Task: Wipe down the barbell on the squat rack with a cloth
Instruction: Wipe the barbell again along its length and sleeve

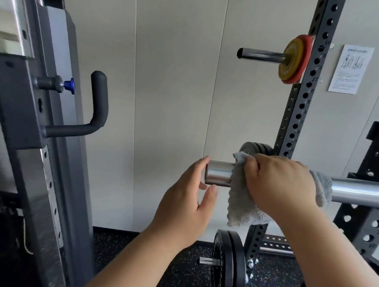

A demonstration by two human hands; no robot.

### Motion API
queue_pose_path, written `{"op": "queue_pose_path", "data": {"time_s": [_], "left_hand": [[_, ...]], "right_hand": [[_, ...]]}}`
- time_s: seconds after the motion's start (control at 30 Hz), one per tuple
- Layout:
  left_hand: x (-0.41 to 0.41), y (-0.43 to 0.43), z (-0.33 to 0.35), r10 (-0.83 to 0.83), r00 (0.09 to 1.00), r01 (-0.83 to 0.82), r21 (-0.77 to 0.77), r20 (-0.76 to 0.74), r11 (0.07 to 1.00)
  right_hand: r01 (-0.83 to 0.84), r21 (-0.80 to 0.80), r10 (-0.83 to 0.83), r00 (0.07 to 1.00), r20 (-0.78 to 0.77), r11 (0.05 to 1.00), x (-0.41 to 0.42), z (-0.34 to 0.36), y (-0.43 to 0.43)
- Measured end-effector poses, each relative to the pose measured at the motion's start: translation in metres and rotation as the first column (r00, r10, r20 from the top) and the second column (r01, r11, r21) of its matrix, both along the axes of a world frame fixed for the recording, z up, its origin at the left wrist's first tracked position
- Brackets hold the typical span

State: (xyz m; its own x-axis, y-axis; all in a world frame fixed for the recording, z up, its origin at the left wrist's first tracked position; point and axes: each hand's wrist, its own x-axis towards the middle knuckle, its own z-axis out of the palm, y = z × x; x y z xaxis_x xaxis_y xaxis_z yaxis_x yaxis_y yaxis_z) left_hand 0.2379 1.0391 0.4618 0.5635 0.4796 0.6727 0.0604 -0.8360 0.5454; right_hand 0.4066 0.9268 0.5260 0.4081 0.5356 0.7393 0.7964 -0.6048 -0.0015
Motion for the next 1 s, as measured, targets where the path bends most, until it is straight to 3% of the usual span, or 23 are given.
{"op": "queue_pose_path", "data": {"time_s": [0.23,0.33,0.4,0.47,0.53,0.67,0.73,0.8,0.9,1.0], "left_hand": [[0.001,0.001,-0.005,-0.058,0.996,0.064,-0.076,0.074,0.995],[-0.003,0.002,-0.005,-0.056,0.998,0.057,-0.026,0.041,0.998],[-0.006,0.004,-0.005,-0.043,0.999,0.043,0.014,0.011,0.999],[-0.006,0.004,-0.005,-0.040,0.999,0.040,0.033,-0.002,0.999],[-0.004,0.005,-0.005,-0.041,0.999,0.040,0.043,0.005,0.998],[-0.001,0.004,-0.007,-0.025,0.997,0.019,0.071,0.080,0.997],[-0.001,0.006,-0.008,-0.006,0.995,-0.007,0.133,0.097,0.991],[-0.003,0.008,-0.007,-0.009,0.995,-0.010,0.205,0.095,0.979],[-0.006,0.015,-0.001,-0.009,0.996,-0.020,0.326,0.086,0.945],[0.000,0.015,0.009,0.018,0.996,-0.048,0.372,0.083,0.927]], "right_hand": [[-0.311,-0.029,0.312,0.936,0.165,0.950,-0.042,-0.018,0.024],[-0.179,-0.003,0.177,0.973,0.148,0.984,-0.025,-0.011,0.004],[-0.002,0.008,0.002,1.000,-0.014,1.000,-0.012,0.006,-0.003],[0.051,-0.089,-0.057,0.995,-0.077,0.995,-0.007,0.016,0.000],[-0.008,-0.162,0.007,1.000,-0.010,0.987,-0.019,0.014,0.010],[-0.251,-0.025,0.252,0.962,0.104,0.968,-0.040,-0.015,0.024],[-0.298,-0.040,0.301,0.944,0.137,0.954,-0.033,-0.019,0.012],[-0.198,-0.026,0.200,0.973,0.112,0.980,-0.016,-0.014,-0.006],[0.048,0.000,-0.048,0.998,-0.050,0.999,0.014,0.004,-0.022],[0.063,-0.028,-0.065,0.995,-0.073,0.998,0.009,0.007,-0.014]]}}
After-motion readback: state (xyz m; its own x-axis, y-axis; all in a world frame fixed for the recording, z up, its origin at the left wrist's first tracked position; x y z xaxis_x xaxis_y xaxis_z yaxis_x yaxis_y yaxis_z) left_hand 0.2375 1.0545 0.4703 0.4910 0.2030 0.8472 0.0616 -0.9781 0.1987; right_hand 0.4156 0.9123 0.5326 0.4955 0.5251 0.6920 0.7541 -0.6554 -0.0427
